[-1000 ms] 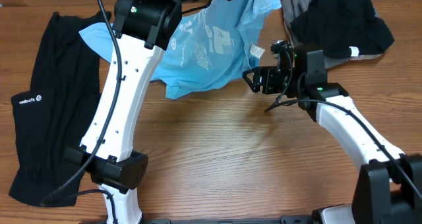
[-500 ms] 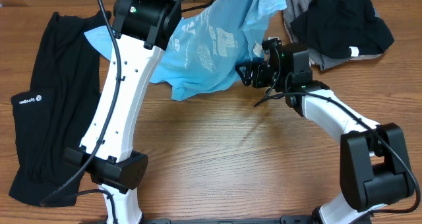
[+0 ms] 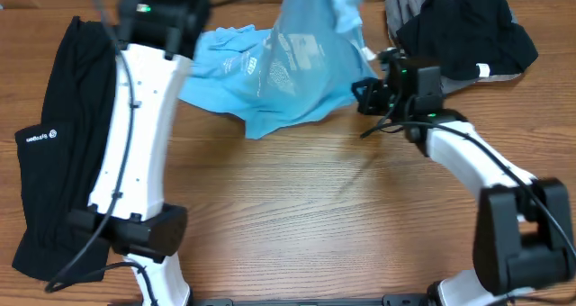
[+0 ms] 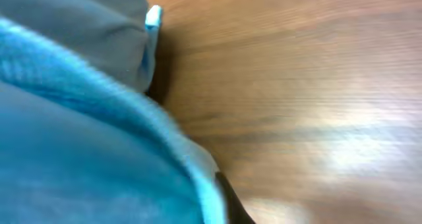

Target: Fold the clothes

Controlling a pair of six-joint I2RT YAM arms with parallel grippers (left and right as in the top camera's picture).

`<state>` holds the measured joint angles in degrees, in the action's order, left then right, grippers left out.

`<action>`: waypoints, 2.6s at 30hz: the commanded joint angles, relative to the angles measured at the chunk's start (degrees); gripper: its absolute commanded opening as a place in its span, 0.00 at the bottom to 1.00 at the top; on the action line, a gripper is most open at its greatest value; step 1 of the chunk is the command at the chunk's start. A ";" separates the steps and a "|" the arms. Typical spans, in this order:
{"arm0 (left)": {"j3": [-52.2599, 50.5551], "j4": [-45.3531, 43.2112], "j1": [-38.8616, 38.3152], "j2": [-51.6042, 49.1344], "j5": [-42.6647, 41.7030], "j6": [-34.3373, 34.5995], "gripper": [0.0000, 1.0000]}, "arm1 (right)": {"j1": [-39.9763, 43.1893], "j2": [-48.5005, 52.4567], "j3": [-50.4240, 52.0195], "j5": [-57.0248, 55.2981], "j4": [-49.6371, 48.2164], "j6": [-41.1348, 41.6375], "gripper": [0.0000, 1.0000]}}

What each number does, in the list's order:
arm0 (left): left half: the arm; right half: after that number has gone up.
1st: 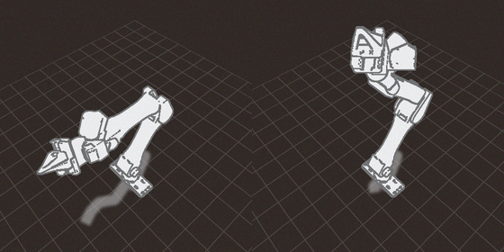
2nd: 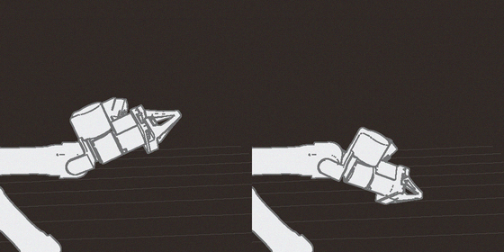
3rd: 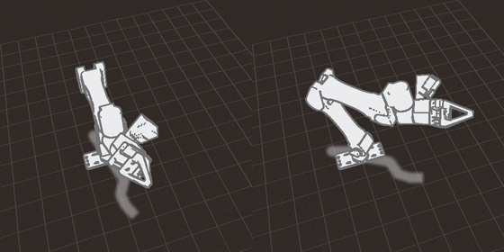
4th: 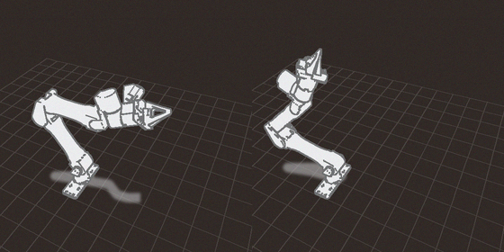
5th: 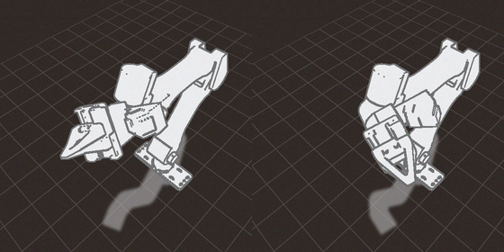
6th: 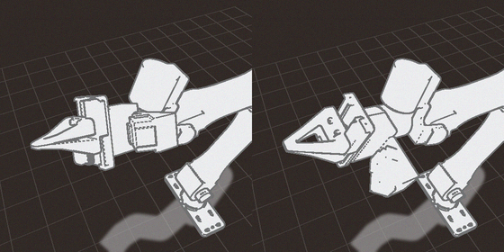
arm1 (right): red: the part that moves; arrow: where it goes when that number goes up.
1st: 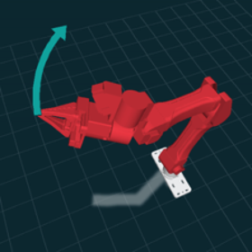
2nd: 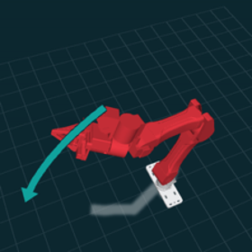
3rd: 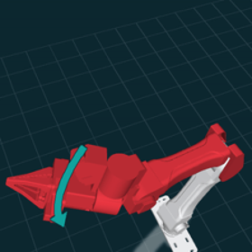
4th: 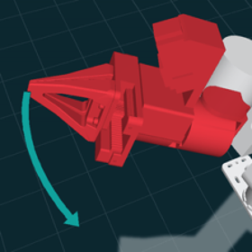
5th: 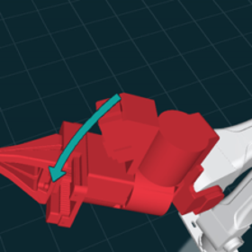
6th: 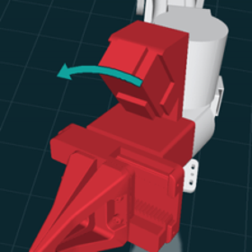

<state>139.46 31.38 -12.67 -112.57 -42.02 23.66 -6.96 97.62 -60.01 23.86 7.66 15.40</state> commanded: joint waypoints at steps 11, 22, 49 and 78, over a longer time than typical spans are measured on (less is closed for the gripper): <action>2.12 5.84 8.24 14.36 16.92 -12.87 0.04 | 11.28 -15.76 -33.09 -2.27 45.18 -11.56 0.04; 2.12 14.73 8.26 28.89 37.53 -23.96 0.04 | 11.54 -15.76 -64.35 -10.49 73.66 -15.89 0.04; 2.08 27.19 8.26 29.20 68.72 -32.65 0.04 | 11.43 -6.67 -88.78 -15.61 87.27 -17.51 0.04; 2.08 21.03 13.51 -17.09 71.76 -27.26 0.04 | 0.46 43.06 -88.13 -11.85 56.08 -18.16 0.05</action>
<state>140.40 54.46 -1.50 -127.11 24.18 -4.60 -7.01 139.41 -148.24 17.74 65.69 -5.30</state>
